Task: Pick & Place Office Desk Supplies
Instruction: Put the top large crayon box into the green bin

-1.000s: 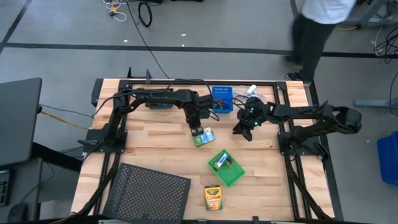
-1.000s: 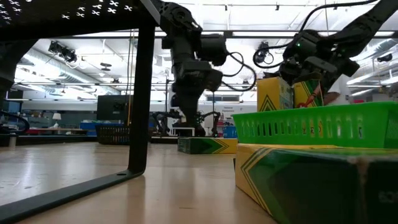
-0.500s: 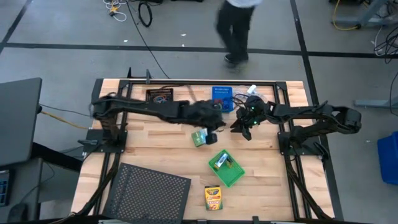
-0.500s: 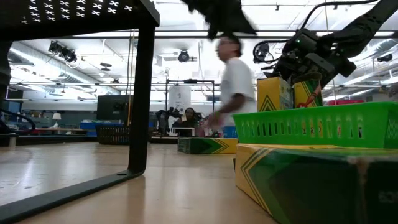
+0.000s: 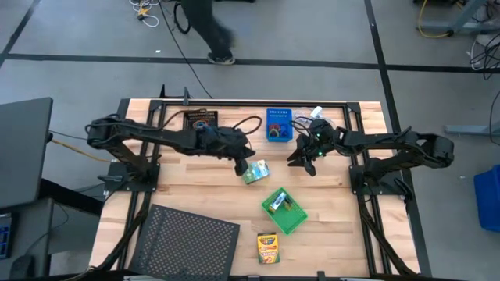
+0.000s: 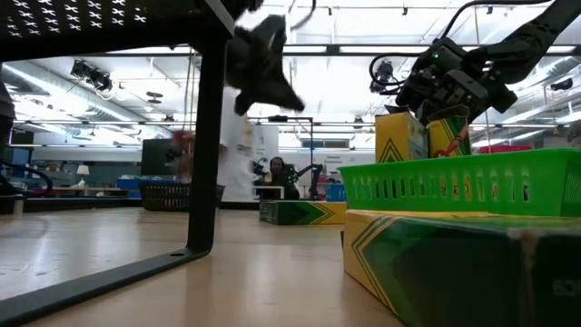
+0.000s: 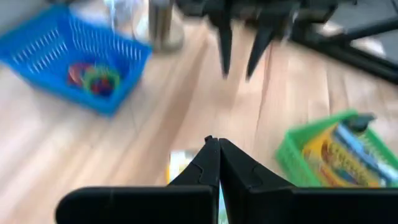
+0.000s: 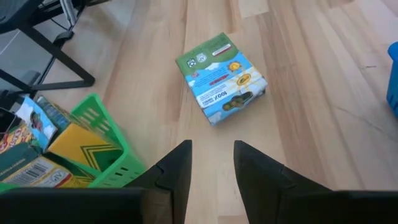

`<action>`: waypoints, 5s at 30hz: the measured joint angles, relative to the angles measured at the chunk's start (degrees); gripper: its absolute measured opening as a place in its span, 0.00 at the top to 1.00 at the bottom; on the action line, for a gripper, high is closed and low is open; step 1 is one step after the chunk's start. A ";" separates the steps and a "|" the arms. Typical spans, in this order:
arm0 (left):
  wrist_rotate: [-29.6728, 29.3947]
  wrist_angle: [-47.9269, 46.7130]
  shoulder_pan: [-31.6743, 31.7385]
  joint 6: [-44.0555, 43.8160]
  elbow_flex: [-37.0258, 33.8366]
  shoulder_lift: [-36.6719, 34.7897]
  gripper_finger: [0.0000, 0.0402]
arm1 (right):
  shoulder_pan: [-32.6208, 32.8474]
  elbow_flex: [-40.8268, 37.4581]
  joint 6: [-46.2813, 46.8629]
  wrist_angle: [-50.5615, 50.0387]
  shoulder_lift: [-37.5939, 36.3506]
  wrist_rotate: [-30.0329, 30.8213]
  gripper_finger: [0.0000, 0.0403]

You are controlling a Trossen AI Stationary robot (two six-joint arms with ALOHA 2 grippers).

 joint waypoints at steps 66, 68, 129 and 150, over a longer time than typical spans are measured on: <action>23.79 -16.84 7.46 10.29 11.64 22.91 0.99 | -2.06 -0.07 20.58 -2.80 7.91 -11.89 0.55; 24.08 -15.88 7.46 9.79 11.64 23.13 0.99 | -1.95 -0.07 20.88 -2.97 7.91 -11.69 0.55; 31.91 -11.46 6.21 12.01 28.43 37.34 0.99 | -2.09 -7.53 15.44 17.18 13.44 1.29 0.99; 30.29 -15.72 6.00 20.41 28.54 33.77 0.98 | -1.92 -7.34 11.41 19.16 12.74 3.39 1.00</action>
